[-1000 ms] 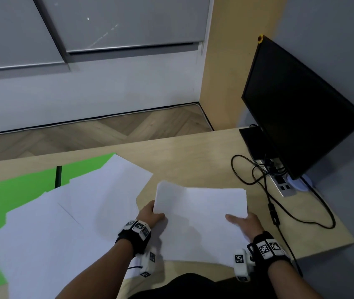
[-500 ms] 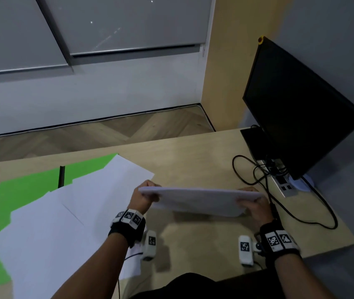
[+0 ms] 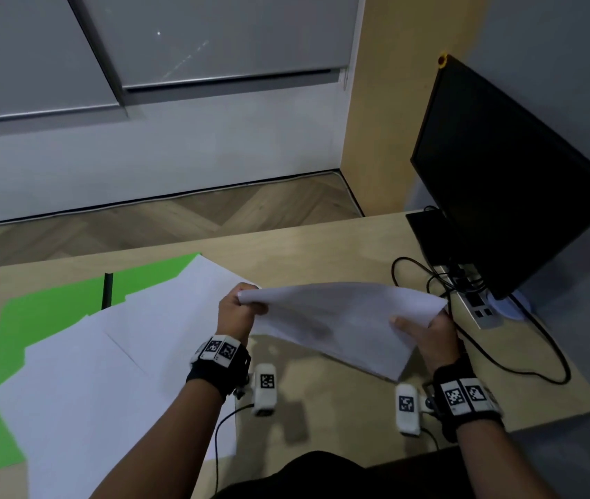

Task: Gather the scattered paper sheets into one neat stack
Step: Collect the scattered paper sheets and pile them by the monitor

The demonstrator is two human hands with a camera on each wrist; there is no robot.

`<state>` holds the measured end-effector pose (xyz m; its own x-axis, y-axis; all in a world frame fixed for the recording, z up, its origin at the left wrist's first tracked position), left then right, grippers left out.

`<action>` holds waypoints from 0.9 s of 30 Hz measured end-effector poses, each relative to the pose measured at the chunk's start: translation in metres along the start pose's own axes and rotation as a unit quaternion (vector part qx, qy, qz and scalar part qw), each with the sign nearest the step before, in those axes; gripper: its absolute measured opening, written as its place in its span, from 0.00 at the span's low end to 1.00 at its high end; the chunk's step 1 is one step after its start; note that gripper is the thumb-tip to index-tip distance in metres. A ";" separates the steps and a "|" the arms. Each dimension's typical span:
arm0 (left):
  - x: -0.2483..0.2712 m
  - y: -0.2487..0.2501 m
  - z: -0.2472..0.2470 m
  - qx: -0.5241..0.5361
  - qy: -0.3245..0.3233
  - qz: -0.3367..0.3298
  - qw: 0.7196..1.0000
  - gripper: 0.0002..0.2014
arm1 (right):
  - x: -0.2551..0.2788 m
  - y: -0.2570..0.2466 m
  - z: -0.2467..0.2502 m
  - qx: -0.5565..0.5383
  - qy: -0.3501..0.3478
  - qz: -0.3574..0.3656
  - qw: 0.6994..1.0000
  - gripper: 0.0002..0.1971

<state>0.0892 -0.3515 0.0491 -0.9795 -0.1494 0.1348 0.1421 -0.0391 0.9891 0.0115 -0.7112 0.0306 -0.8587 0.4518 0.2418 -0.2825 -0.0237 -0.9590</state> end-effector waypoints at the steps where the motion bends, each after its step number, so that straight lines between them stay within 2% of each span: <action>1: -0.001 -0.009 -0.003 0.003 -0.007 0.011 1.000 0.09 | -0.001 0.004 0.000 -0.001 0.012 -0.017 1.000 0.16; 4: 0.000 -0.025 -0.004 0.021 -0.009 0.041 0.999 0.07 | -0.004 0.008 -0.004 0.008 0.027 -0.019 0.999 0.13; 7: -0.005 -0.018 -0.004 0.041 0.001 0.042 0.998 0.13 | -0.003 -0.003 -0.001 0.015 0.043 0.002 0.999 0.13; 9: -0.008 -0.006 -0.006 0.031 -0.006 0.035 0.999 0.05 | -0.001 -0.014 0.005 0.003 0.064 0.021 0.998 0.12; 13: -0.013 0.000 -0.010 0.015 -0.024 0.009 1.000 0.14 | 0.002 -0.029 0.012 -0.023 0.075 0.086 0.993 0.13; 15: -0.012 -0.007 -0.009 -0.017 -0.040 -0.006 0.999 0.09 | -0.002 -0.020 0.007 -0.018 0.053 0.076 0.996 0.16; 18: -0.011 -0.027 -0.009 -0.053 -0.055 -0.010 0.997 0.18 | -0.010 0.011 -0.004 -0.040 0.024 0.021 0.999 0.18; 21: -0.015 -0.040 -0.011 -0.026 -0.045 0.020 0.998 0.19 | -0.015 0.026 -0.009 -0.051 0.025 -0.029 0.998 0.15; 24: -0.019 -0.042 -0.006 -0.046 -0.032 0.005 0.998 0.22 | -0.016 0.021 -0.010 -0.059 0.021 -0.024 0.998 0.19; 27: -0.020 -0.043 -0.006 -0.060 -0.019 0.010 0.998 0.31 | -0.014 0.016 -0.016 -0.045 0.001 -0.001 0.999 0.25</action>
<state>0.1037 -0.3524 0.0031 -0.9806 -0.1137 0.1599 0.1765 -0.1548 0.9721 0.0259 -0.7036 0.0094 -0.8575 0.4537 0.2425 -0.2440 0.0562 -0.9681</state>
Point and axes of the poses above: each hand's wrist, its own x-axis away from the middle knuckle, its own z-axis out of the back of the hand, y = z × x, the point moved 7 cm from there along -x, towards the middle knuckle, and after that the axes turned 4 degrees about -z, right-handed, at the moved point
